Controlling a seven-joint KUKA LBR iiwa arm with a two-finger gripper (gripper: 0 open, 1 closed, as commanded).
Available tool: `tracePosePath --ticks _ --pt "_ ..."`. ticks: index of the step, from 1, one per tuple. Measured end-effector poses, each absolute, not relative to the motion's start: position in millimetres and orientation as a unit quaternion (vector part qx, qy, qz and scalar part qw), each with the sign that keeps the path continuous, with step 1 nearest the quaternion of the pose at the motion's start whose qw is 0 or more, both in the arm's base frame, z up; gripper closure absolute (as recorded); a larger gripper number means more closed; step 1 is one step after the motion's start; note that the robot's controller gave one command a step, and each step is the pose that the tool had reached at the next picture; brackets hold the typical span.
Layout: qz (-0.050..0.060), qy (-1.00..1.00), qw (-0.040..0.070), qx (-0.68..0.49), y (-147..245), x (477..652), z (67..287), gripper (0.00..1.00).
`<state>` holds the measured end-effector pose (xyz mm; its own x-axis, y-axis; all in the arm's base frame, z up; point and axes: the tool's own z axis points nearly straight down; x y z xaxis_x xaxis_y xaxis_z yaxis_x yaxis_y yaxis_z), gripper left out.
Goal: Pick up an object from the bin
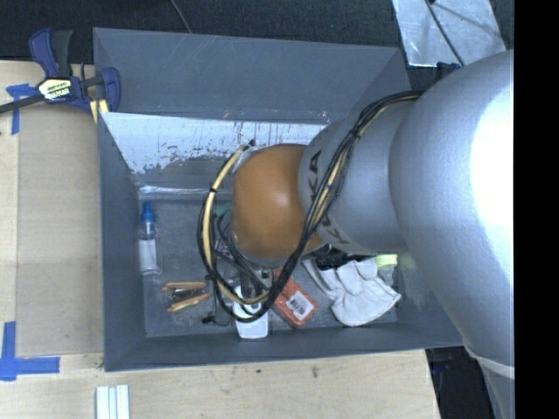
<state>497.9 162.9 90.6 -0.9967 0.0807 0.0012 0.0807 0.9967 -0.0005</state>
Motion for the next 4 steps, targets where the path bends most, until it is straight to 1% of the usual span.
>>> tracePosePath --ticks 1,2,3,4 --pt "0.001 -1.000 0.000 -0.015 170.2 490.9 74.6 0.00" --pt "0.000 -0.998 0.000 -0.069 200.3 496.6 83.0 0.00" --pt "-0.001 -0.999 -0.001 -0.054 203.3 491.6 106.9 0.00" --pt "0.000 -0.990 -0.001 -0.138 207.5 484.3 103.0 1.00"
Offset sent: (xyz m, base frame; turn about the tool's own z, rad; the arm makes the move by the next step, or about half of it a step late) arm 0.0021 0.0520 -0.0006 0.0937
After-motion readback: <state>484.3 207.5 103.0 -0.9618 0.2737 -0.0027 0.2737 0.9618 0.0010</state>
